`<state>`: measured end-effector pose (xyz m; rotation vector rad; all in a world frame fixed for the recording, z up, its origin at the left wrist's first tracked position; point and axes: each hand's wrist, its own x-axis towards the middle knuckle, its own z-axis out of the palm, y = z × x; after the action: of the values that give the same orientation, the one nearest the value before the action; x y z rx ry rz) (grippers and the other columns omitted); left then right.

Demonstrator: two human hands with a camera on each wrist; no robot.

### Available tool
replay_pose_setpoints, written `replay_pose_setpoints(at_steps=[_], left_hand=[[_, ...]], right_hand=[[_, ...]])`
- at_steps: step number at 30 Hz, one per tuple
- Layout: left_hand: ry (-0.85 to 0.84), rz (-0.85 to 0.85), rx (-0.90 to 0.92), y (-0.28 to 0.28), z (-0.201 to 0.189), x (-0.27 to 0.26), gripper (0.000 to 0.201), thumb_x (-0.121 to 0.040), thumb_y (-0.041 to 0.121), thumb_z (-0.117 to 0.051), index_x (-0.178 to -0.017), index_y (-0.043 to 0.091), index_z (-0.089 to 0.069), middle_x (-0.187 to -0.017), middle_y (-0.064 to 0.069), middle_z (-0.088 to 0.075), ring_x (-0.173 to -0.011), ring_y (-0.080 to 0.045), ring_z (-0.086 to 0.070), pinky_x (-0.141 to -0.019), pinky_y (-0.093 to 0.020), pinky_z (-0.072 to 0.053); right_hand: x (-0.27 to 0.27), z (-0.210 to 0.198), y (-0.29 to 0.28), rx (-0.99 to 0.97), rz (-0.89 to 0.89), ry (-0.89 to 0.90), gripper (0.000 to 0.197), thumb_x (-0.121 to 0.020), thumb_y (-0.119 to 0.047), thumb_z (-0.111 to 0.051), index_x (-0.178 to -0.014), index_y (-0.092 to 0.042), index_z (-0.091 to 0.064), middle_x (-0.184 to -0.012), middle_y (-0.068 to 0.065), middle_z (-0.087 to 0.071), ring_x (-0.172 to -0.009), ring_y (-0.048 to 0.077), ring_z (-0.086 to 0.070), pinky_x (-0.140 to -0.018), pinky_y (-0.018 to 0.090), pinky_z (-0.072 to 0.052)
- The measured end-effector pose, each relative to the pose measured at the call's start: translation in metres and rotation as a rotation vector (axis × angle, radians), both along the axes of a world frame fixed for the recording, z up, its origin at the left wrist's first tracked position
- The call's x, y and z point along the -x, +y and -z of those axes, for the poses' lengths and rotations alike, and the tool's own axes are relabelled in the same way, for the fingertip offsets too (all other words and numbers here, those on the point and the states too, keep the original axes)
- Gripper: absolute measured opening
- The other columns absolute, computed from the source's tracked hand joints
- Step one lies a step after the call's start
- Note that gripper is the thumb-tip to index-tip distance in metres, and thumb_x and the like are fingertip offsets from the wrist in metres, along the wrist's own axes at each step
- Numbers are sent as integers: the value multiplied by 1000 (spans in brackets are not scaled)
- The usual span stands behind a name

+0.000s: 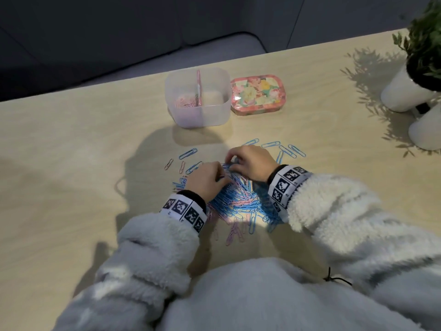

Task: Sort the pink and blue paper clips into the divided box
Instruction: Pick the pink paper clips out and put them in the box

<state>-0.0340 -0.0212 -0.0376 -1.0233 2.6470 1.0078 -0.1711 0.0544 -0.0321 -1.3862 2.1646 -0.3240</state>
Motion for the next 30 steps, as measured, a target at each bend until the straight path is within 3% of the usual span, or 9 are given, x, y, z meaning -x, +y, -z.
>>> replay_pose_setpoints(at_steps=[4, 9, 12, 15, 18, 21, 23, 27, 30], left_hand=[[117, -63, -43, -4, 3, -6, 20, -87, 25, -59, -90, 7, -66, -81, -6, -55, -82, -25, -54, -72, -29, -36], [262, -171, -70, -11, 0, -15, 23, -88, 26, -58, -85, 9, -72, -78, -5, -50, -73, -18, -47, -71, -27, -34], [351, -268, -182, -13, -3, -13, 28, -93, 24, -50, -70, 12, -62, -69, -3, -56, -68, -20, -52, -70, -32, -41], [388, -319, -411, -13, -4, -8, 32, -97, 20, -40, -68, 17, -51, -64, -2, -57, -55, -11, -53, -60, -26, -44], [355, -423, -739, -9, -7, -2, 31, -99, 16, -34, -73, 14, -52, -53, 1, -59, -43, -5, -48, -43, -15, -40], [287, -595, -1050, -8, -13, 1, 28, -95, 11, -31, -76, 11, -51, -46, 1, -63, -42, -8, -56, -45, -16, -50], [289, -667, -1168, -8, -16, 1, 27, -92, 11, -31, -75, 10, -53, -51, -2, -66, -44, -10, -60, -48, -17, -53], [277, -604, -1010, -6, -19, 4, 33, -93, 20, -39, -62, 14, -47, -56, -1, -62, -44, -9, -57, -42, -16, -46], [238, -396, -683, -4, -12, 4, 38, -96, 23, -43, -59, 16, -43, -60, -1, -57, -47, -10, -53, -46, -19, -37]], right_hand=[[26, -6, 3, -6, 163, 81, 19, -83, -23, -59, -101, -25, -64, -103, 6, -69, -101, 30, -60, -80, 34, -45], [28, -13, 24, 57, 193, -11, 11, -84, -19, -57, -89, -23, -66, -65, -6, -55, -78, 25, -58, -65, 27, -35], [12, -14, 35, -17, 39, -56, 21, -84, -19, -61, -103, -26, -67, -59, -8, -50, -70, 19, -52, -68, 26, -38], [1, -14, 37, -67, -74, 40, 29, -85, -30, -63, -115, -31, -63, -79, -4, -66, -91, 21, -60, -75, 29, -40], [-2, -11, 39, -57, -63, 67, 24, -84, -30, -63, -109, -29, -65, -97, -2, -71, -101, 23, -61, -79, 30, -43], [-2, -10, 42, -76, 11, 74, 6, -81, -21, -64, -85, -24, -67, -87, -1, -70, -92, 26, -62, -76, 31, -45], [5, -8, 46, -94, 79, 9, 12, -78, -16, -62, -70, -25, -61, -72, -2, -63, -80, 24, -61, -73, 32, -46], [19, -13, 53, 50, 301, -418, 29, -75, -4, -70, -58, -25, -60, -60, 8, -59, -53, 12, -43, -54, 23, -36], [23, -26, 58, 174, 512, -606, 27, -80, 3, -64, -61, -16, -60, -43, -9, -56, -40, 0, -41, -43, 12, -34]])
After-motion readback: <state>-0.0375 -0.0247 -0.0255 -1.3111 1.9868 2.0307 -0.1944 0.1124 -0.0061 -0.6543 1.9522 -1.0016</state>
